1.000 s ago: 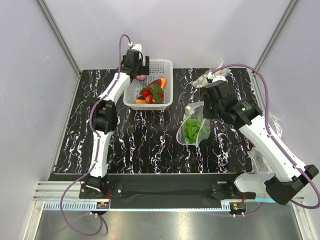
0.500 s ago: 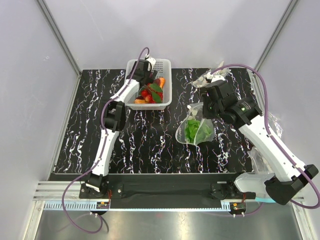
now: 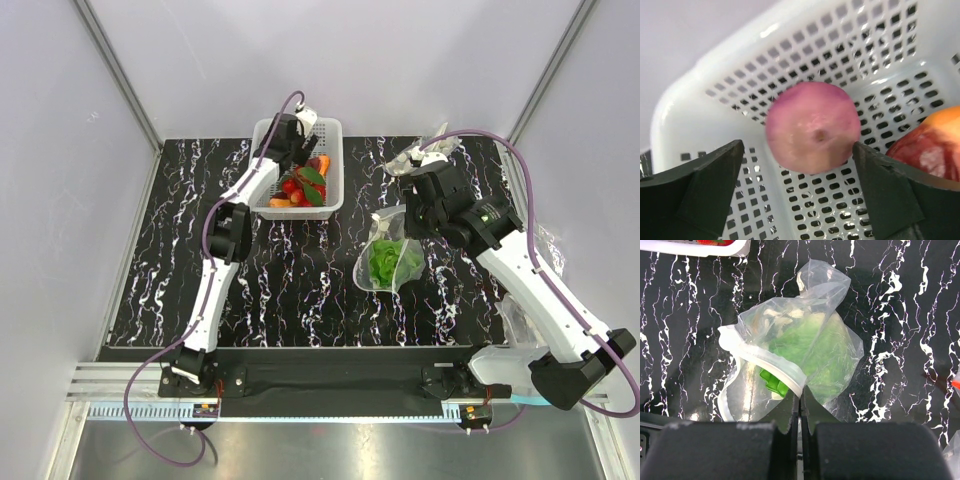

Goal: Place the food in the zip-top bag and seal the zipper
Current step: Move the bin to the center of the board.

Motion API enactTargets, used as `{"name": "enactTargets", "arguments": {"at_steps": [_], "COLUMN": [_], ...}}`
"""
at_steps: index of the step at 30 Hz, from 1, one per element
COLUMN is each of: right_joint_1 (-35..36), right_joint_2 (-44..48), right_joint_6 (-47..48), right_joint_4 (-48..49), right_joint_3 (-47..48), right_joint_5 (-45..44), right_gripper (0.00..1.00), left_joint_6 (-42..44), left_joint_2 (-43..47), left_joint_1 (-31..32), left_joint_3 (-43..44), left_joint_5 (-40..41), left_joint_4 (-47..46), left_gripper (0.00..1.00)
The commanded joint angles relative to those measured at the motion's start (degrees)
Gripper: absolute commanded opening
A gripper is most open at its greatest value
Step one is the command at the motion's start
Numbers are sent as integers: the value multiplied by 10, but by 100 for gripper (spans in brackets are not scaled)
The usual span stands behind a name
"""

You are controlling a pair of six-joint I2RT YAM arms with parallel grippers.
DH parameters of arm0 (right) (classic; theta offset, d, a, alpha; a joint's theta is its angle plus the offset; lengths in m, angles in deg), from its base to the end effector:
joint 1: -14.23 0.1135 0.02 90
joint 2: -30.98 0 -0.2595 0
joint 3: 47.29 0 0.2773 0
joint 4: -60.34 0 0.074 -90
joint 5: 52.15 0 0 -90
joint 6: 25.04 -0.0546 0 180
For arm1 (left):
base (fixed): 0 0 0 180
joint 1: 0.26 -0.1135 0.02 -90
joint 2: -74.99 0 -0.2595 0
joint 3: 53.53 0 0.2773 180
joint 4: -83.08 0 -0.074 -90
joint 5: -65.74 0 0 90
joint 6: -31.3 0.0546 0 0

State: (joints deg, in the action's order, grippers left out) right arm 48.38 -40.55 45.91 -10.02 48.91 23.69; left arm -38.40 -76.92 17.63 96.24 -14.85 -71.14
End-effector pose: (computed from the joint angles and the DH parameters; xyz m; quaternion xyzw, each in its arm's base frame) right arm 0.2379 0.1453 0.3845 -0.0747 0.9172 0.0655 0.3857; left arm 0.6109 -0.1878 0.1655 0.2394 0.8208 0.0811 0.5123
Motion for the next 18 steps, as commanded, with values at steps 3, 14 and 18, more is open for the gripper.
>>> {"name": "enactTargets", "arguments": {"at_steps": [3,14,18], "right_joint_1": [-5,-5,-5], "right_joint_2": [14,15,13], "right_joint_6": [7,6,9], "right_joint_4": [31,26,27], "right_joint_3": [8,19,24], "right_joint_5": [8,15,18], "right_gripper": [0,0,0], "left_joint_6": [10,21,56], "left_joint_2": [-3,-7,-29], "left_joint_1": [0,2,6], "left_joint_3": [37,40,84], "left_joint_5": [-2,-11,-8], "left_joint_4": [-13,10,69], "left_gripper": [72,99,99]}}
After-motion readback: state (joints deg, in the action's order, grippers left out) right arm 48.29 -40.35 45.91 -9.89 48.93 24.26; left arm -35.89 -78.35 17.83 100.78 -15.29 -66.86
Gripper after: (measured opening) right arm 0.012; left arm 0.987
